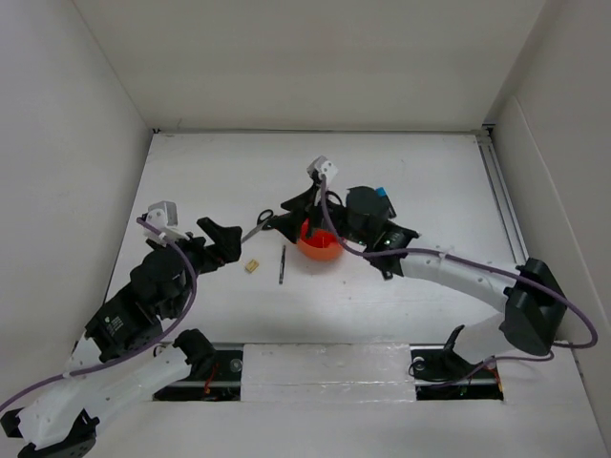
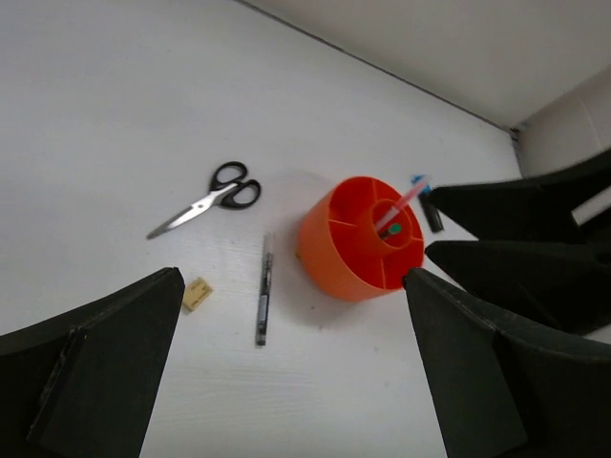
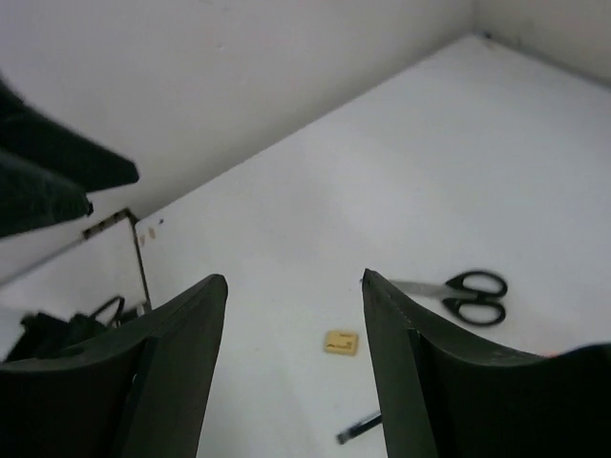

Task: Sort the stationery into containers
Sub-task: Pick up the pen from the center of the board.

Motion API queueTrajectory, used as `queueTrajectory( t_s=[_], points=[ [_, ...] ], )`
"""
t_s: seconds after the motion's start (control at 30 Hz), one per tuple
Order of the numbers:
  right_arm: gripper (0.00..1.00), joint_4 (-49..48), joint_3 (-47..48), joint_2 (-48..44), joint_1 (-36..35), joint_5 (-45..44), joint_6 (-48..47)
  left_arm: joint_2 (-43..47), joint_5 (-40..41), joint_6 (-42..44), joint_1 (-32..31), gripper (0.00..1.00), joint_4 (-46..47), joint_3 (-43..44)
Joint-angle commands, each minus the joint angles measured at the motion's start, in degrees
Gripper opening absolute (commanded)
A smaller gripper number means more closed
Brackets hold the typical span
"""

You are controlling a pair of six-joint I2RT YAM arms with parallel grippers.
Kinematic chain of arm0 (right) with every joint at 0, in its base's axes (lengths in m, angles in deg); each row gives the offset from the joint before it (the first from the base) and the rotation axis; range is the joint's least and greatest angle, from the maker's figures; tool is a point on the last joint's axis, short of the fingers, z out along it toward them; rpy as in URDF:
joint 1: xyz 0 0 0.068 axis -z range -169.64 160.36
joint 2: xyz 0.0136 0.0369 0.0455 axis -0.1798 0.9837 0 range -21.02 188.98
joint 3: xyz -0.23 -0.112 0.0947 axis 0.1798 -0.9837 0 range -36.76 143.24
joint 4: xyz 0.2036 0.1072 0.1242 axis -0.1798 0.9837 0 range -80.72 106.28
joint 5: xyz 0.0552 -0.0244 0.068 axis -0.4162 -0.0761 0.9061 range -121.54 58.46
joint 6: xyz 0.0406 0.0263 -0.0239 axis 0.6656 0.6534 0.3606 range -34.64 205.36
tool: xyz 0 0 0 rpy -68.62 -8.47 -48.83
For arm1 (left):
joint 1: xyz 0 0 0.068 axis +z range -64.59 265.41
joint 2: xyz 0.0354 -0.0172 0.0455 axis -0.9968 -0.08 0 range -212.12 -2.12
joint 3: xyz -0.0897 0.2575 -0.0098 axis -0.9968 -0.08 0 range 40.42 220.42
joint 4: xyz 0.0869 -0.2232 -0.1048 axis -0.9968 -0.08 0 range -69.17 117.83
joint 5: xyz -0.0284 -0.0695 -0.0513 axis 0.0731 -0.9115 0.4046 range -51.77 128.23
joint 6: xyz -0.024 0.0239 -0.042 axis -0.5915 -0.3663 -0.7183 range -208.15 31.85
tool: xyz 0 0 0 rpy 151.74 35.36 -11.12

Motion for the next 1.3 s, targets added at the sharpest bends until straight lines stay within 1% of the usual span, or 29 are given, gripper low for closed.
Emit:
queueTrajectory(
  t_s=[0.0,0.03,0.1,0.13,0.2,0.23,0.3,0.37,0.63,0.83,1.07,1.27],
  points=[
    [0.65,25.56,6.61,4.17,-5.36,-31.87,13.01,-2.65,12.85,-10.87,0.25,1.0,-8.48,3.6],
    [0.65,28.58,7.84,5.49,-8.15,-36.42,15.73,-3.18,15.48,-12.39,0.25,1.0,-9.91,4.13],
    [0.62,32.38,10.66,9.43,-10.98,-41.28,22.93,-3.8,16.21,-14.07,2.35,1.0,-11.5,4.65],
    [0.61,34.82,11.36,10.93,-12.82,-45.04,25.23,-3.8,16.73,-14.07,2.36,1.0,-11.51,4.66],
    [0.59,40.01,15.92,15.75,-13.46,-47.44,30.68,-3.28,16.74,-14.6,2.36,1.0,-11.51,4.66],
    [0.58,44.3,17.42,17.26,-14.41,-50.23,34.1,-2.67,16.74,-14.6,2.36,1.0,-11.51,4.66],
    [0.58,47.58,21.72,19.81,-16.26,-51.84,36.23,-2.05,16.21,-14.6,2.36,1.0,-11.51,4.66],
    [0.58,50.21,23.84,22.98,-16.8,-52.89,38.69,-1.34,16.21,-14.6,2.36,1.0,-11.51,4.66],
    [0.58,53.83,28.41,30.46,-17.41,-53.08,41.51,2.17,14.54,-12.76,2.36,1.0,-9.66,3.6],
    [0.55,55.85,32.46,35.9,-17.41,-52.46,42.74,2.17,13.4,-11.62,2.36,1.0,-9.14,3.6],
    [0.54,58.04,36.41,39.78,-16.27,-52.99,42.74,3.93,12.25,-10.56,2.36,1.0,-7.99,3.08],
    [0.53,57.17,36.42,41.18,-14.95,-52.99,41.43,3.93,11.2,-9.51,2.36,1.0,-6.95,3.08]
  ],
)
